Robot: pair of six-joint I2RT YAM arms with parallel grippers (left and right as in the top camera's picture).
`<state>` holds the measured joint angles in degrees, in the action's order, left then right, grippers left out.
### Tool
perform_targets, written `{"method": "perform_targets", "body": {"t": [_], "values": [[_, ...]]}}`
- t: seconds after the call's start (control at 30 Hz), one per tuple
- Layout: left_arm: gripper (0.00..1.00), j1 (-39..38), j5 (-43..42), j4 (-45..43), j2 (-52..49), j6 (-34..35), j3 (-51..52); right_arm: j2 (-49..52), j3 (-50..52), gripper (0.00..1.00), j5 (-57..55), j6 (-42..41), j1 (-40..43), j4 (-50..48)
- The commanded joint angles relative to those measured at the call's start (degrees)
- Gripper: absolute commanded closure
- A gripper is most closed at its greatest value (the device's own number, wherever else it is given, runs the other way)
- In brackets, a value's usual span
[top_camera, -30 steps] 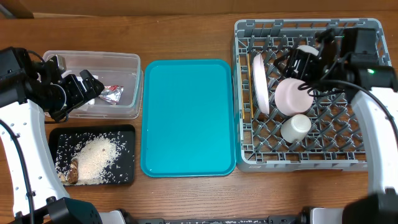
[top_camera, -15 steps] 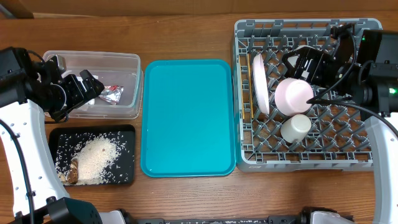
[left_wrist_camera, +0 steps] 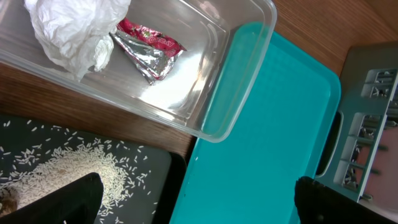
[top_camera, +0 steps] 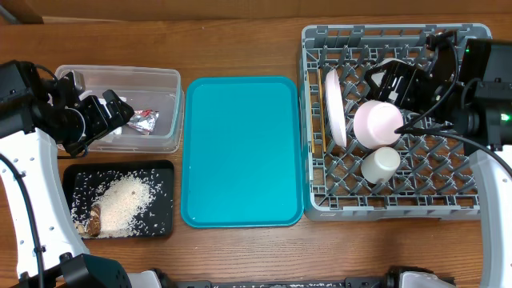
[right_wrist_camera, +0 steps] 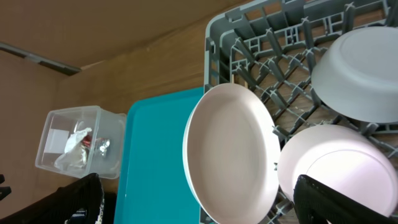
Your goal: Sort waste into correct bins and load items into the dishwasher
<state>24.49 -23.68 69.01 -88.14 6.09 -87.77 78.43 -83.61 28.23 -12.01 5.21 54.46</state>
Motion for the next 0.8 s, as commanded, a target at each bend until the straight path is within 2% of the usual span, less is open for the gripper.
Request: {"method": "perform_targets", "body": {"t": [0.0, 0.47, 0.63, 0.77], "values": [[0.00, -0.13, 0.33, -0.07, 0.42, 0.79, -0.98, -6.58, -0.74, 0.00, -1.33, -0.02, 0.11, -0.35], [0.00, -0.13, 0.33, -0.07, 0.42, 0.79, -0.98, -37.27, 0.81, 0.00, -15.26, -0.02, -2.62, -3.06], [0.00, -0.13, 0.33, -0.09, 0.42, 0.79, -0.98, -49.46, 7.93, 0.00, -19.28, -0.02, -6.23, -9.66], [0.00, -0.13, 0.33, -0.07, 0.42, 0.79, -0.98, -58.62, 17.90, 0.00, -20.22, -0.02, -7.52, -16.63]]}}
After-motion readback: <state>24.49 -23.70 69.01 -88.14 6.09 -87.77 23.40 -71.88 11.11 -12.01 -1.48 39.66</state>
